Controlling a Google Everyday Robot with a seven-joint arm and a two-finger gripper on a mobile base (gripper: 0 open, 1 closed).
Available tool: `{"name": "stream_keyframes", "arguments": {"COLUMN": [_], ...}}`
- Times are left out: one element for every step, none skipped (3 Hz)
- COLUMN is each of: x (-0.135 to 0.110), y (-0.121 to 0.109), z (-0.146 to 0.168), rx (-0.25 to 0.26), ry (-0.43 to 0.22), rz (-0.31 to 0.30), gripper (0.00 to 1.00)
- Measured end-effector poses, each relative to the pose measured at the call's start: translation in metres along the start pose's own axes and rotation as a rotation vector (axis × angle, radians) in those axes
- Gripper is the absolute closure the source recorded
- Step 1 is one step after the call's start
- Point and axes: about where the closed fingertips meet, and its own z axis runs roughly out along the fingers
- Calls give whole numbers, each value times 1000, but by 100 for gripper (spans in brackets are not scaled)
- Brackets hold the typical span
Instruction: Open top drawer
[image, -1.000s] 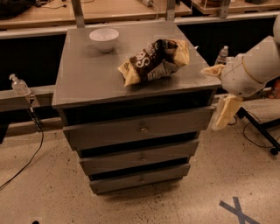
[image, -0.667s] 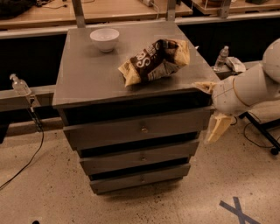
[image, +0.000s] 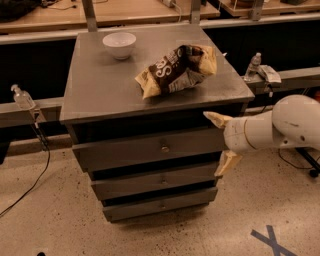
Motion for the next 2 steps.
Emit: {"name": "stream_keyframes", "arguments": {"x": [11, 22], "y": [7, 19], "z": [23, 47], "rx": [19, -2], "ry": [-8, -8], "rz": [-10, -23], "gripper": [0, 0]}}
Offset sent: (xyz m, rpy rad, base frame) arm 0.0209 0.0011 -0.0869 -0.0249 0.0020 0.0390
